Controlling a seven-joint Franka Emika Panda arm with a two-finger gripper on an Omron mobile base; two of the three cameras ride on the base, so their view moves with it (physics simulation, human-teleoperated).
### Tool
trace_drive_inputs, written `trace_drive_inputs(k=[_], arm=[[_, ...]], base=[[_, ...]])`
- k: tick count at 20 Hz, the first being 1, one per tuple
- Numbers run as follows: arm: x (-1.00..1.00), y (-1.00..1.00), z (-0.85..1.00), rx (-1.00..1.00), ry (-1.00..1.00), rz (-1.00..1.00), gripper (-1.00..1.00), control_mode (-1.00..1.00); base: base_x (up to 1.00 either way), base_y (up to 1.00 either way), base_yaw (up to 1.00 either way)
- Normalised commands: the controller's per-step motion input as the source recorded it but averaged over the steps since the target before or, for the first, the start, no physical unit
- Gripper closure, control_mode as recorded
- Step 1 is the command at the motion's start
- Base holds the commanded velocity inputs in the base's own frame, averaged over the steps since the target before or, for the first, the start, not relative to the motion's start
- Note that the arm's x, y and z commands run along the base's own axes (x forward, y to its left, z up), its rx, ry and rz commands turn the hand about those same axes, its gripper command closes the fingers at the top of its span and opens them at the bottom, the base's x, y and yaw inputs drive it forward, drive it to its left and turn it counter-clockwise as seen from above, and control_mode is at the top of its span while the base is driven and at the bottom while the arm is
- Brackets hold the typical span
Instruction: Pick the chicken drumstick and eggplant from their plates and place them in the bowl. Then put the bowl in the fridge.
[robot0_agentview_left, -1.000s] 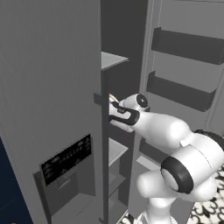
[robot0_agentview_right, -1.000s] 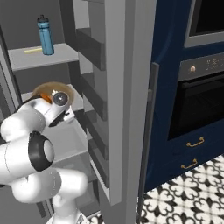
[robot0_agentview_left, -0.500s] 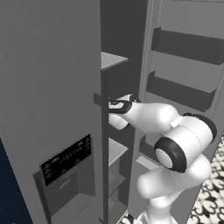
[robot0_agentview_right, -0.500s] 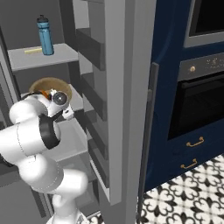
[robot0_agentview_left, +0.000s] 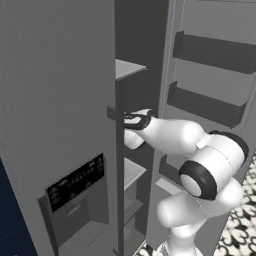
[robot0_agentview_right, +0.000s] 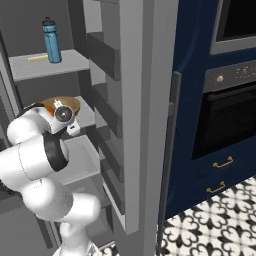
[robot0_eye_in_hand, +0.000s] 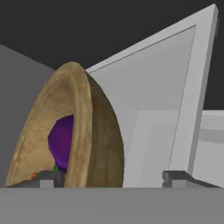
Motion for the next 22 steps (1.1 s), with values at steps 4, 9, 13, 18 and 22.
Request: trace_drive_inputs(k=[4, 9, 13, 18, 22], arm=[[-0.34, 0.0, 0.68, 0.11, -0.14, 0.0, -1.0, -1.0], [-0.79, -0.13, 0.75, 0.14, -0.03, 0.0, -1.0, -1.0], [-0.99, -0.24, 1.0, 0.15, 0.0, -0.02, -1.0, -1.0], [-1.0, -0.11, 1.0, 0.04, 0.13, -0.03, -1.0, -1.0], [-1.0, -0.16, 1.0, 0.0, 0.15, -0.05, -1.0, -1.0]], base=[[0.0, 0.0, 0.0], [0.0, 0.0, 0.0], [0.0, 0.0, 0.0], [0.0, 0.0, 0.0], [0.0, 0.0, 0.0]])
